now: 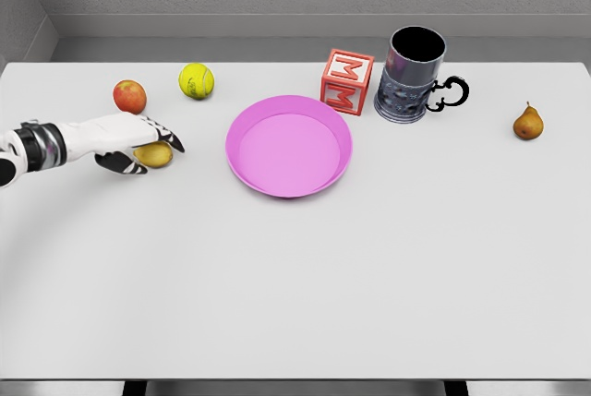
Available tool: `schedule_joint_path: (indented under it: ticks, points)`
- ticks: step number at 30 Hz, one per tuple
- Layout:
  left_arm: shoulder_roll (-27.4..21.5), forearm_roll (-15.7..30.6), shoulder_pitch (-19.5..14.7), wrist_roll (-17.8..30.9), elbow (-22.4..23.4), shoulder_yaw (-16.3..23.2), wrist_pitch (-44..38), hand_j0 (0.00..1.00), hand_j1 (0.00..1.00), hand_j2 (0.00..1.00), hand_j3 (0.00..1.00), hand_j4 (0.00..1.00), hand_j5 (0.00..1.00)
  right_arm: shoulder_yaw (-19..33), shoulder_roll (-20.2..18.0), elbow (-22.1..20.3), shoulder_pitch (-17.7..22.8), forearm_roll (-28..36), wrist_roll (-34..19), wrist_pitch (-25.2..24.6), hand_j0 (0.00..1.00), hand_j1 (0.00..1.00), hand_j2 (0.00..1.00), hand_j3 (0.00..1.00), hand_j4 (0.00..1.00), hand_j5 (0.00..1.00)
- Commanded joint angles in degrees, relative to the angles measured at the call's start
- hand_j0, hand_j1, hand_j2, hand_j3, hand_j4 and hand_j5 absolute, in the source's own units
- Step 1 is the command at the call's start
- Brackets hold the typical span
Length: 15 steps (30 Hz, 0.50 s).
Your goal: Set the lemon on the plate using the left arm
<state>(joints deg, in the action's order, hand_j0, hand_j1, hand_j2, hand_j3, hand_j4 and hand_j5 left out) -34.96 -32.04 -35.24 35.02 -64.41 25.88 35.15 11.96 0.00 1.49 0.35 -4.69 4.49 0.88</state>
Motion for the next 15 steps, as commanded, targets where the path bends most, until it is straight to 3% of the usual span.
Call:
schedule_joint_path:
  ticks: [1, 2, 3, 10, 15]
  points:
    - [0.07, 0.31, 0.00, -0.02, -0.01, -0.04, -0.15, 0.73, 0.73, 0.73, 0.73, 0.73, 0.73, -0.01, 0.00, 0.01, 0.00, -0.06, 0.00, 0.00, 1.00, 1.00, 1.00, 1.00, 1.00, 1.00]
    - [0.07, 0.31, 0.00, -0.02, -0.01, 0.05, -0.15, 0.73, 0.73, 0.73, 0.73, 0.73, 0.73, -0.01, 0.00, 0.01, 0.00, 0.03, 0.00, 0.00, 1.00, 1.00, 1.00, 1.00, 1.00, 1.00]
    - [0.07, 0.31, 0.00, -0.02, -0.01, 0.05, -0.15, 0.63, 0.63, 0.63, 0.63, 0.63, 0.63, 0.08, 0.00, 0.01, 0.00, 0.03, -0.09, 0.00, 1.00, 1.00, 1.00, 1.00, 1.00, 1.00]
    - [-0.02, 0.31, 0.00, -0.02, -0.01, 0.05, -0.15, 0.47, 0.47, 0.47, 0.47, 0.47, 0.47, -0.01, 0.00, 0.01, 0.00, -0.06, 0.00, 0.00, 1.00, 1.00, 1.00, 1.00, 1.00, 1.00]
    - [-0.10, 0.31, 0.00, -0.02, -0.01, 0.05, -0.15, 0.43, 0.43, 0.43, 0.43, 0.43, 0.43, -0.01, 0.00, 0.01, 0.00, 0.03, 0.00, 0.00, 1.00, 1.00, 1.00, 1.00, 1.00, 1.00]
